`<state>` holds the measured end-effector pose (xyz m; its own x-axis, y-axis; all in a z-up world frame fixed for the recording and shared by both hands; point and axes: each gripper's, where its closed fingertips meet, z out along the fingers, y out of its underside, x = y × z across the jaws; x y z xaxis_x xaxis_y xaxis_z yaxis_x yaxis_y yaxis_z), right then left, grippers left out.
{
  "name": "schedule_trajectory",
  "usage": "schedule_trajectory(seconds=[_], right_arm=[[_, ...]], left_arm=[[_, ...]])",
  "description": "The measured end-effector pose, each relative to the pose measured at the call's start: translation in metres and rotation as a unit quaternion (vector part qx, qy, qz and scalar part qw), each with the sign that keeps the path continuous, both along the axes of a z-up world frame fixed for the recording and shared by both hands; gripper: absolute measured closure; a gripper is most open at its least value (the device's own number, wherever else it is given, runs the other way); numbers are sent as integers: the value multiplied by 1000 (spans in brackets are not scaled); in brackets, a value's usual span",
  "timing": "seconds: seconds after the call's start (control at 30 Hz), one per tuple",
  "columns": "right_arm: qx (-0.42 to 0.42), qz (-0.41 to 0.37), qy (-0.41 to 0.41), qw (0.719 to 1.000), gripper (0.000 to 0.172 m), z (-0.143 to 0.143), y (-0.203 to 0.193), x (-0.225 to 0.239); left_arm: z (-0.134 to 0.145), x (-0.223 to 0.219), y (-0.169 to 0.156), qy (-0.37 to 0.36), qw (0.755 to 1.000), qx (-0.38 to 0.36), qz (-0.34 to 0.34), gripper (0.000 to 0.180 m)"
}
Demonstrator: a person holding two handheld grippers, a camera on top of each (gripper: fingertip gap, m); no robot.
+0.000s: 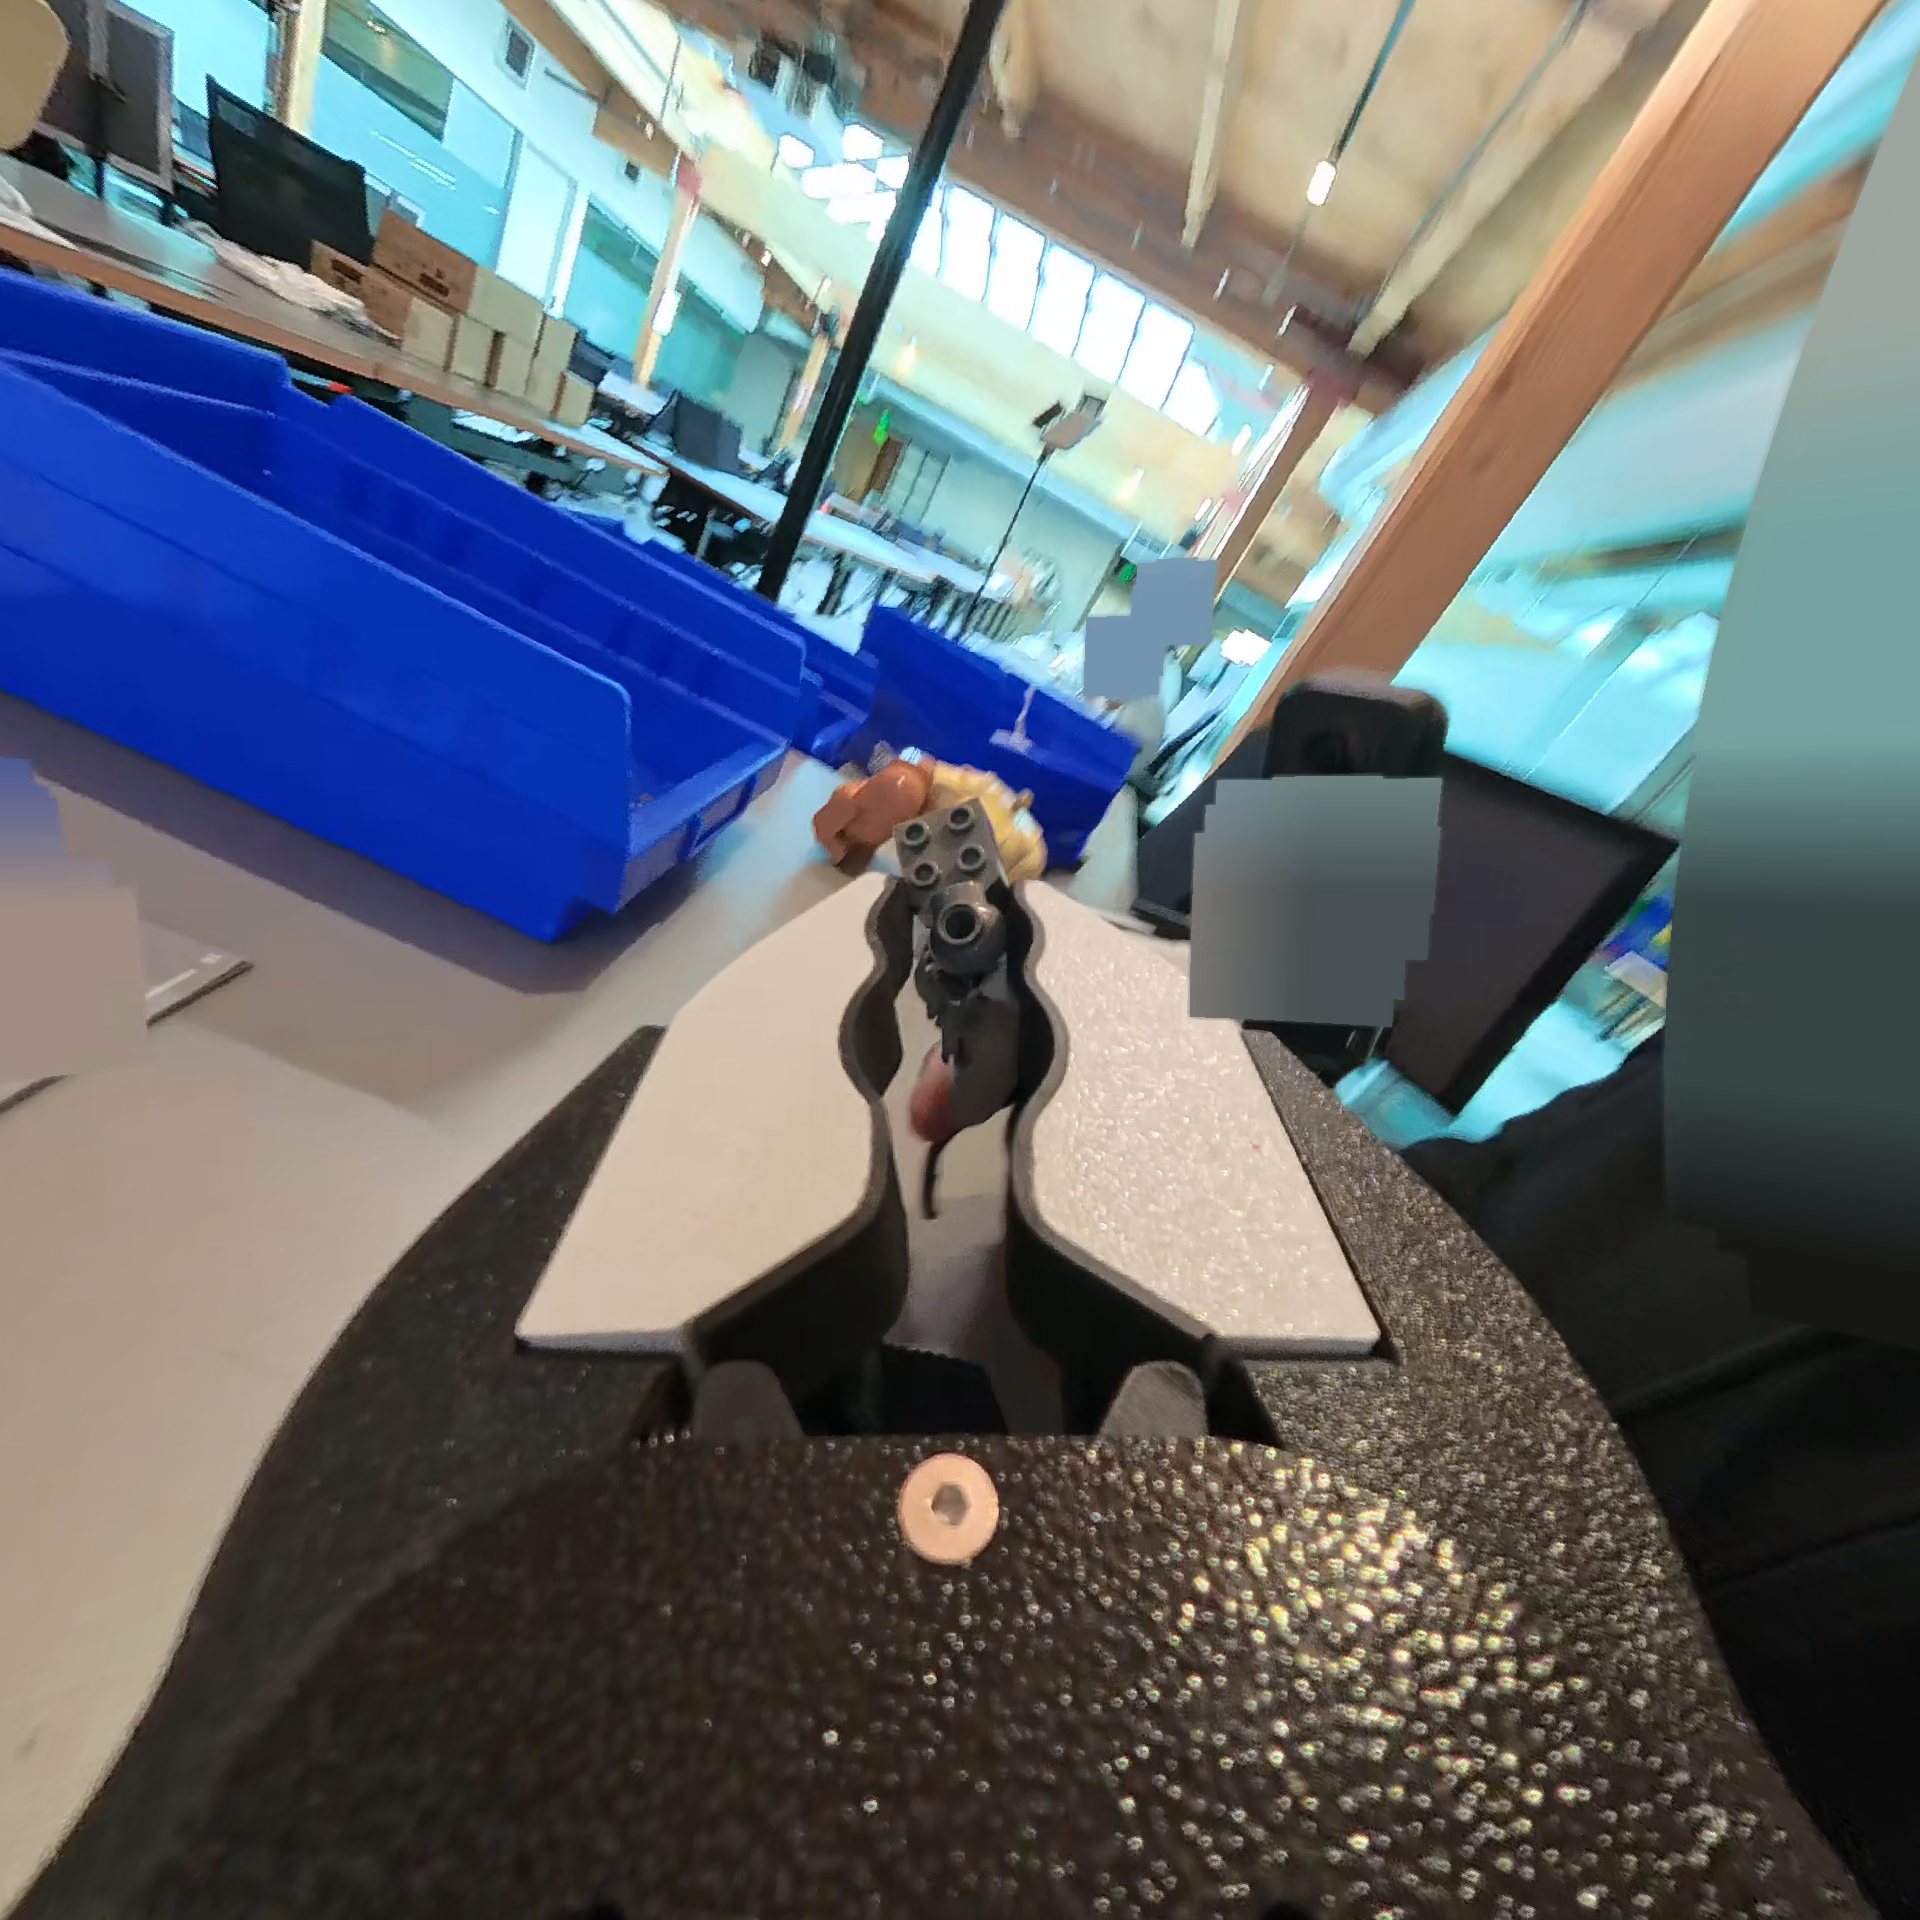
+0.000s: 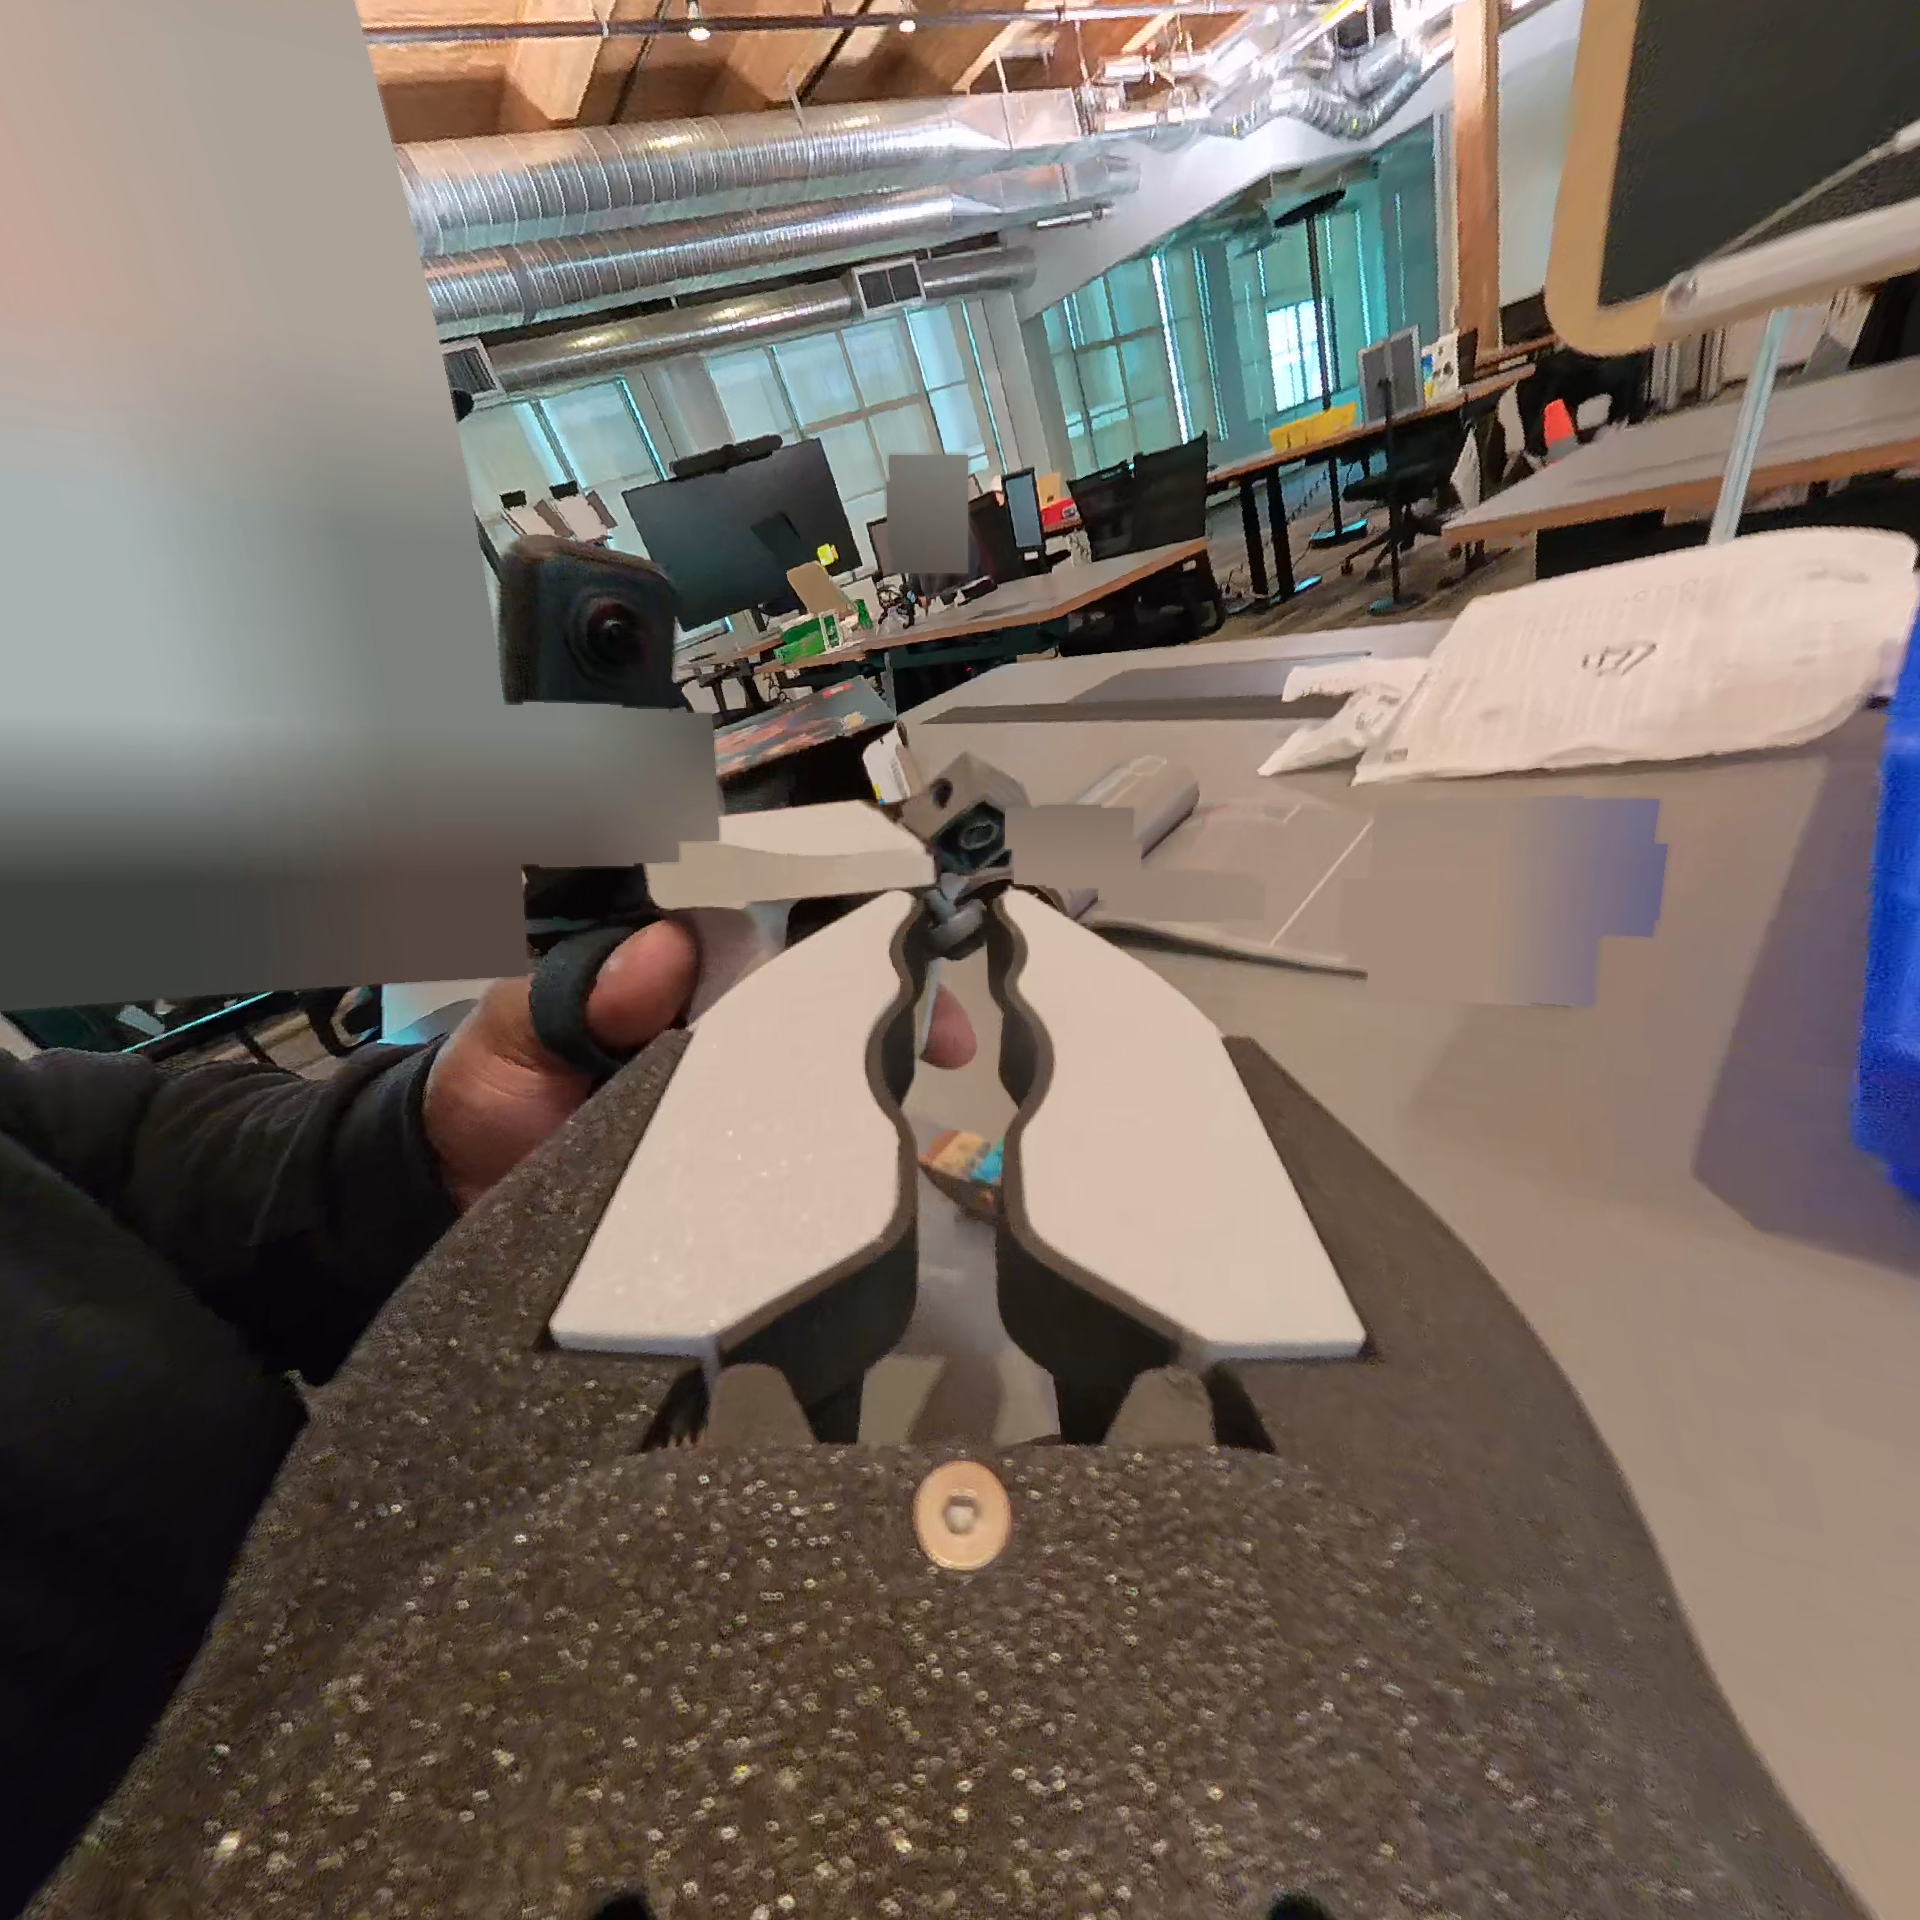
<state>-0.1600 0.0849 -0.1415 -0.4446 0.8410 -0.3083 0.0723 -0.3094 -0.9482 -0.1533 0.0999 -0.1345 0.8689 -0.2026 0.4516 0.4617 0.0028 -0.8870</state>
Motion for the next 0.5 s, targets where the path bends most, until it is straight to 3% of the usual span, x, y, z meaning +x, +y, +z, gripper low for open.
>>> schedule_trajectory(seconds=[0.27,0.33,0.43,0.5], right_arm=[[-61,10,-34,998,161,-8,31,23],[-58,23,-43,997,161,-11,30,25],[-41,36,-35,998,161,-10,26,27],[-27,36,-30,999,161,-10,25,28]], left_arm=[[-18,15,6,125,989,-58,44,163],[-21,19,8,110,991,-61,44,163],[-20,23,8,8,999,-41,28,164],[-22,23,9,-19,999,-35,31,164]])
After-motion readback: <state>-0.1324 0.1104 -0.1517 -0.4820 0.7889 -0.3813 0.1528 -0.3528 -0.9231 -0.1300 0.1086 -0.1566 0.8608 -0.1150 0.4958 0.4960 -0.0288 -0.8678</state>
